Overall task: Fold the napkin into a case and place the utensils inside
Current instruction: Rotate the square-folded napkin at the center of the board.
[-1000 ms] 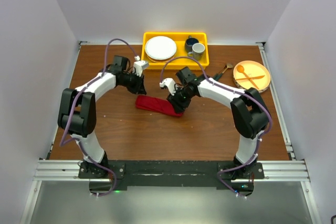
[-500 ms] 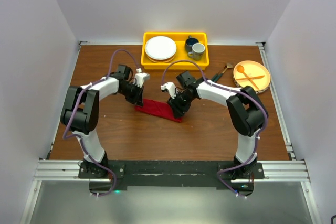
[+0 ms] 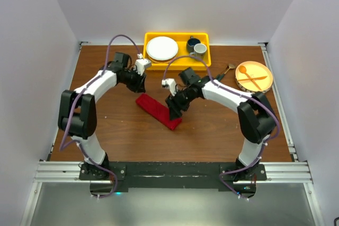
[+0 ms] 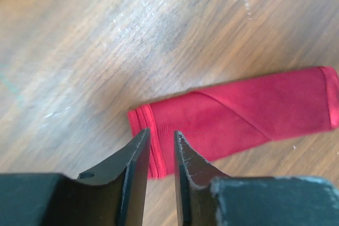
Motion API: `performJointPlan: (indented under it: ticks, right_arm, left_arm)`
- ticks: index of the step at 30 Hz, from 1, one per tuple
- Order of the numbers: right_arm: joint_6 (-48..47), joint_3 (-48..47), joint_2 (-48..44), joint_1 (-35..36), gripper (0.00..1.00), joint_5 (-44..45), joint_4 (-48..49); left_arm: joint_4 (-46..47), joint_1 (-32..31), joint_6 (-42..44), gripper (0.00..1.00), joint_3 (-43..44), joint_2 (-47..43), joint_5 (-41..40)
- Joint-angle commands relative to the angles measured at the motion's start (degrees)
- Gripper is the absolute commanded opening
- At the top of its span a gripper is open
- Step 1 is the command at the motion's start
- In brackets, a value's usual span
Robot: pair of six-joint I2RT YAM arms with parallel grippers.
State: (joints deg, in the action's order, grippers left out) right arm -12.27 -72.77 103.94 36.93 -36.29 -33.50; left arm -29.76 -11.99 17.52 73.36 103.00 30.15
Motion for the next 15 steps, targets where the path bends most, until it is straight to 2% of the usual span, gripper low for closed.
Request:
performJointPlan:
  ticks: [1, 2, 6, 15]
  right_arm:
    - [-1.78, -4.57, -3.31, -3.61, 0.73, 3.50, -2.71]
    - [-2.05, -4.57, -2.96, -3.96, 0.81, 4.21, -2.89]
    - [-2.06, -5.53, -0.41, -3.97, 0.87, 5.01, -3.42]
    - [-2.85, -2.73, 4.86, -3.88, 0.91, 0.26, -2.36]
  left_arm:
    - [-3.19, 0.56, 4.19, 0.30, -2.25, -8.77, -2.97]
    - [-5.03, 0.65, 5.06, 0.30, -3.13, -9.22, -3.95]
    - [-5.93, 0.56, 4.90, 0.27, -8.66, -10.10, -6.59]
    - [-3.29, -0.14, 2.96, 0.22, -9.82, -3.17, -7.30]
